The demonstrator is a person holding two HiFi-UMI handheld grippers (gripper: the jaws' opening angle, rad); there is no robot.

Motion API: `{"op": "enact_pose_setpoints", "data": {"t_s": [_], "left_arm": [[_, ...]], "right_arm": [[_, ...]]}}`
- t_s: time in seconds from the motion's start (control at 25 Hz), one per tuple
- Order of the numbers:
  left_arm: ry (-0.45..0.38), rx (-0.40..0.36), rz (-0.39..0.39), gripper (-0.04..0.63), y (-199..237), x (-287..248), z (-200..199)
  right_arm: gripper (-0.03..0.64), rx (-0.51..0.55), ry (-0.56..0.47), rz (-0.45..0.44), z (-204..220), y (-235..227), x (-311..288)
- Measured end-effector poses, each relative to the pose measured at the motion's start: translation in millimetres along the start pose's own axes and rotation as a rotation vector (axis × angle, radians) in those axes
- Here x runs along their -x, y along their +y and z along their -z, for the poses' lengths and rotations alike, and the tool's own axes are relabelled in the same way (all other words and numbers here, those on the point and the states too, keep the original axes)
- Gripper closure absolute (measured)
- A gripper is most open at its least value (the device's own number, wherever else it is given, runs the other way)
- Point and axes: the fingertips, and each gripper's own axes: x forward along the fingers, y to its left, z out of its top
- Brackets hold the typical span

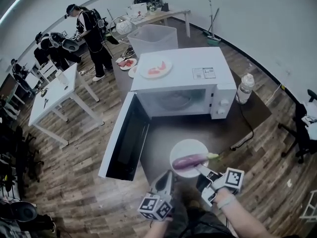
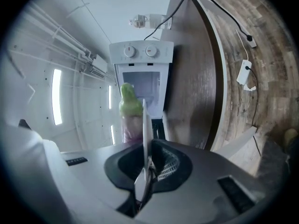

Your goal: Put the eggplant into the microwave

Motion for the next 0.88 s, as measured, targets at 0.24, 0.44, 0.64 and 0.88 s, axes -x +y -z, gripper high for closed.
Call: {"op": "enact_pose_setpoints", "data": {"t_s": [0.24,0.44,0.64,0.88], "left_arm": [[-0.012,-0.042,-0.003,0.595,13,-20,-6],[-0.033,-0.038,0.009,0.595,27,-41,-10],[-0.006,-0.035,0.03,0.595,39,-58,-5],[0.017,-0.074,0.075,0.595,41,-77,-3]], "right_arm": [[0.598,-0.006,-0.01,-0.017,-21,-6,-35],[0.598,-0.009,-0.035,-0.022,-41,-11,-61],[0.597,-0.001,-0.078,-0.024,-66,-14,-84],[0.597,0.001,-0.108,-0.019,-88,-12,-112]]}}
